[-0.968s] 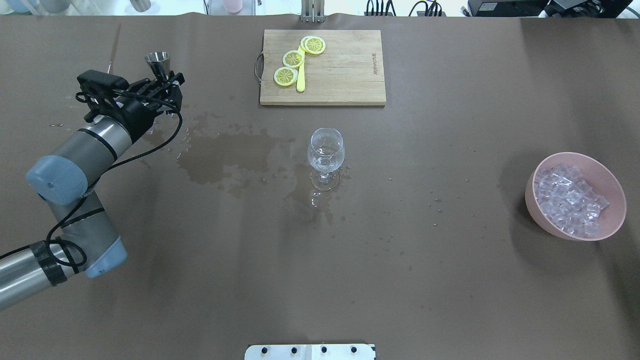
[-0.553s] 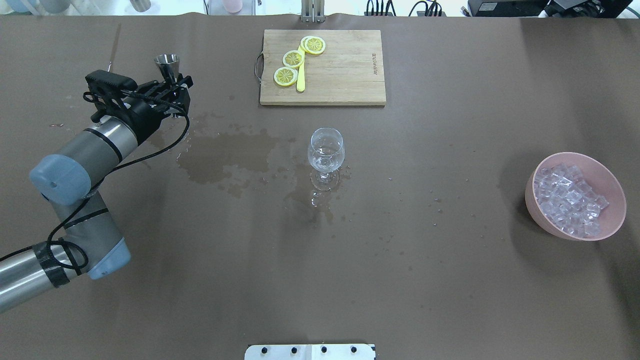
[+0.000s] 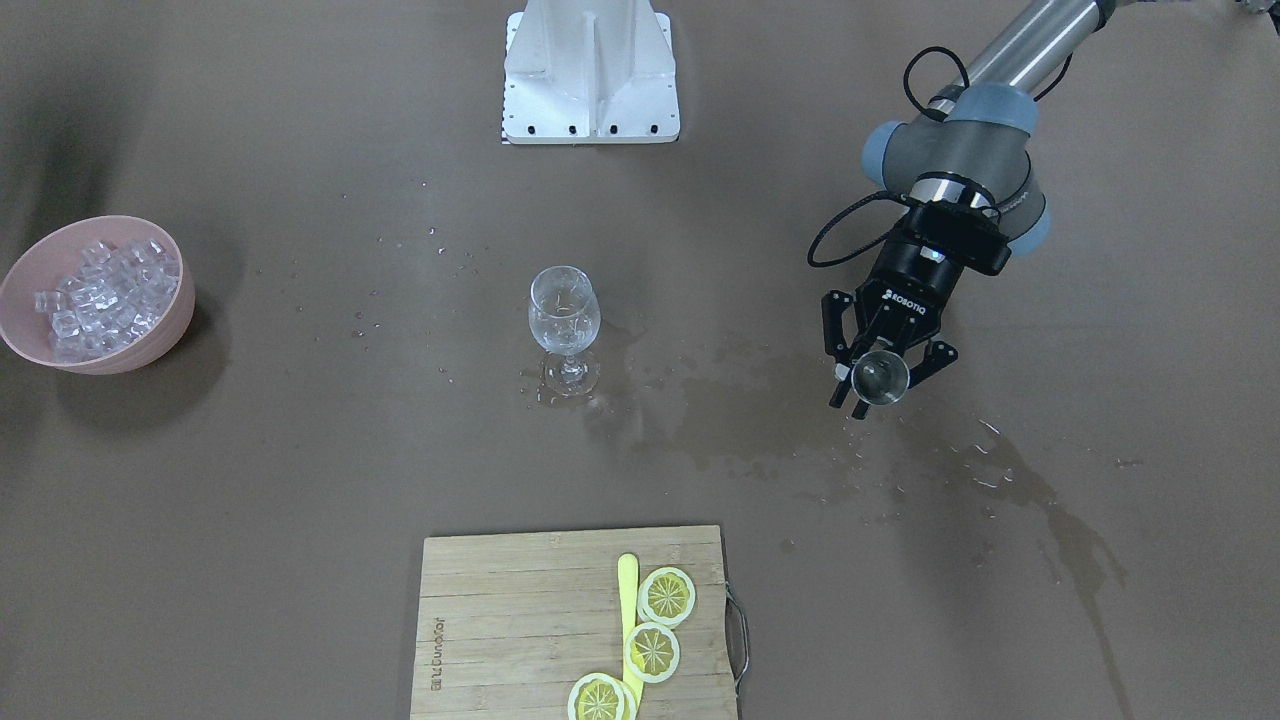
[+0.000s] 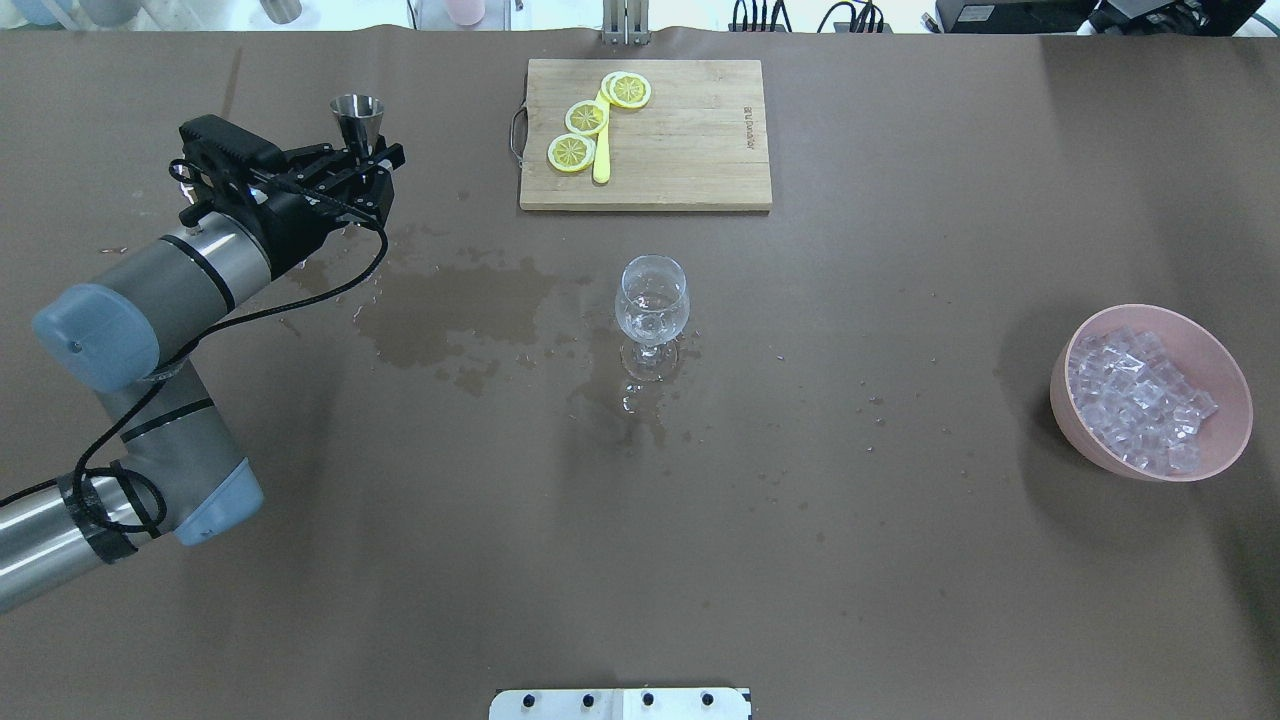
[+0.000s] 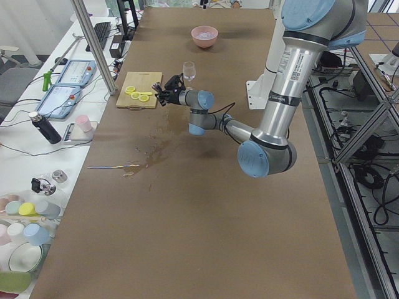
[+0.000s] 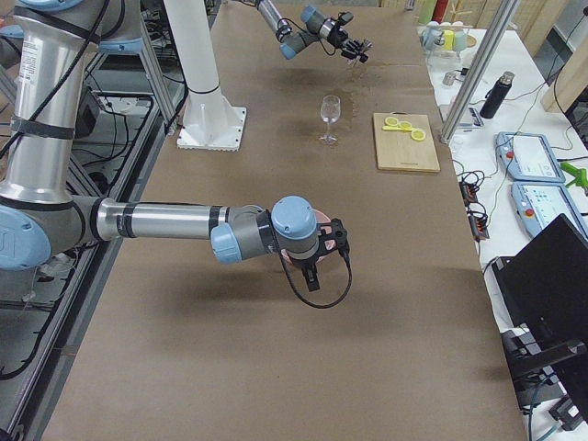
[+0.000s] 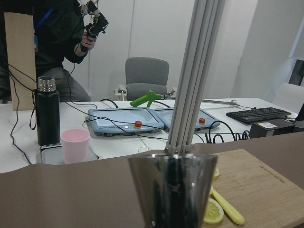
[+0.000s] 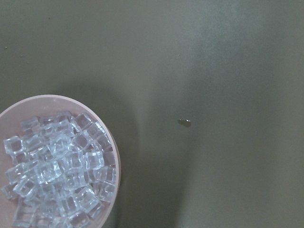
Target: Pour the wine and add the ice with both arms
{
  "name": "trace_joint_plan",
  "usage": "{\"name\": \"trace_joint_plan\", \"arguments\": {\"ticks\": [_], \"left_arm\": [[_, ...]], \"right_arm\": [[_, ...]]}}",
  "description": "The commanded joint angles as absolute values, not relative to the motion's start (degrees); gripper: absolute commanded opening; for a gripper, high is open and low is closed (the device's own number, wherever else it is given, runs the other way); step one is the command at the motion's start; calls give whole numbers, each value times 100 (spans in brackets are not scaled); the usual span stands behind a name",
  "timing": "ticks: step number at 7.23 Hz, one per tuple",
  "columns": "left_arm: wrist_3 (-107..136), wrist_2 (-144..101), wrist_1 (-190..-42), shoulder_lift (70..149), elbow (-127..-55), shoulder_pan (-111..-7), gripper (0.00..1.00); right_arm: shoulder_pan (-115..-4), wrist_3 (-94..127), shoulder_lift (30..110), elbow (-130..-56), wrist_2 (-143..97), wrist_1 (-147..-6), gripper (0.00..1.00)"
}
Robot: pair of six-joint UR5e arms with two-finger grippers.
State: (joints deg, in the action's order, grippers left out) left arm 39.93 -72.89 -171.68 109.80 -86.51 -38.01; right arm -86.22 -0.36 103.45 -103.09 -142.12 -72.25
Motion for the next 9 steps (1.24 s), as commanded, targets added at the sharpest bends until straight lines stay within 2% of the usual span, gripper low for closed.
{"name": "trace_joint_plan", "arguments": {"ticks": [1, 5, 7, 9], "left_arm": [[3877, -7234, -17113, 11030, -8885, -3797, 0], [2751, -7189, -17060, 10996, -8868, -3692, 0], [2664, -6928, -16937, 11353, -8877, -3421, 0], [846, -6374, -16675, 11539, -8903, -3077, 0]], "right_arm": [[-8622, -35, 10354, -10257, -14212, -7225, 100], [-8657, -18, 10362, -10222, -14440, -7242, 100], [-8753, 9, 10458, -10222, -14502, -7242, 100], [-8842, 17, 10503, -10222, -14677, -7268, 100]]}}
